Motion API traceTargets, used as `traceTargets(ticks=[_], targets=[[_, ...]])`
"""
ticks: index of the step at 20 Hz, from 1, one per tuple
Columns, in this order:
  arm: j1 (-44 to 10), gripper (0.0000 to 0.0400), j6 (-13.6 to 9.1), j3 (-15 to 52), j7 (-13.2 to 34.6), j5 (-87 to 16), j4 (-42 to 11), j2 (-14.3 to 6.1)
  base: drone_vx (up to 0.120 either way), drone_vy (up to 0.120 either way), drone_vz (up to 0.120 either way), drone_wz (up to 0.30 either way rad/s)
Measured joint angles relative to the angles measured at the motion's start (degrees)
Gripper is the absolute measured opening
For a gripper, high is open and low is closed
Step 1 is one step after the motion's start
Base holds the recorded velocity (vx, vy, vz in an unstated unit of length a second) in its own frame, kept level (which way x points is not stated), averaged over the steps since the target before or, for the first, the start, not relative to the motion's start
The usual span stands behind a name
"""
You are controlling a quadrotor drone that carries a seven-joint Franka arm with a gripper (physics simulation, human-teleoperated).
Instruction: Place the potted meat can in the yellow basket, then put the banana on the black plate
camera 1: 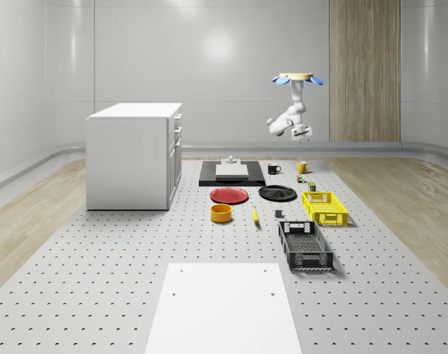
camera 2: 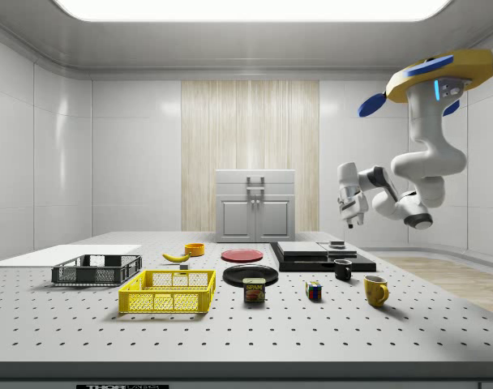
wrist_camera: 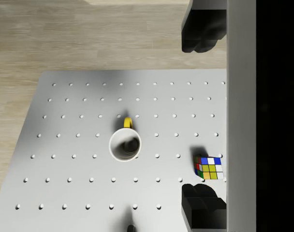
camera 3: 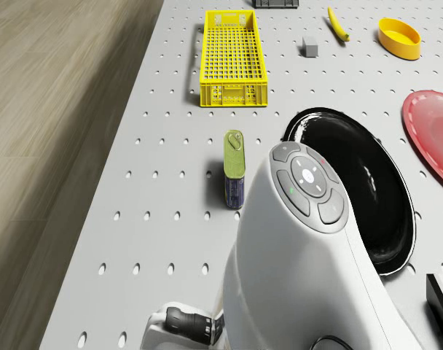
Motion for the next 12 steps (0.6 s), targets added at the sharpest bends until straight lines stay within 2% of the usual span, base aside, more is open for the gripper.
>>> traceTargets(ticks=[5, 12], targets=[[-6.69, 0.0400, -2.57, 3.24, 4.39, -3.42, -1.10, -2.65, 0.120, 0.000, -0.120, 0.000], [-10.73, 0.0400, -2.79, 5.35, 7.21, -4.03, -1.34, -5.44, 0.120, 0.000, -0.120, 0.000]])
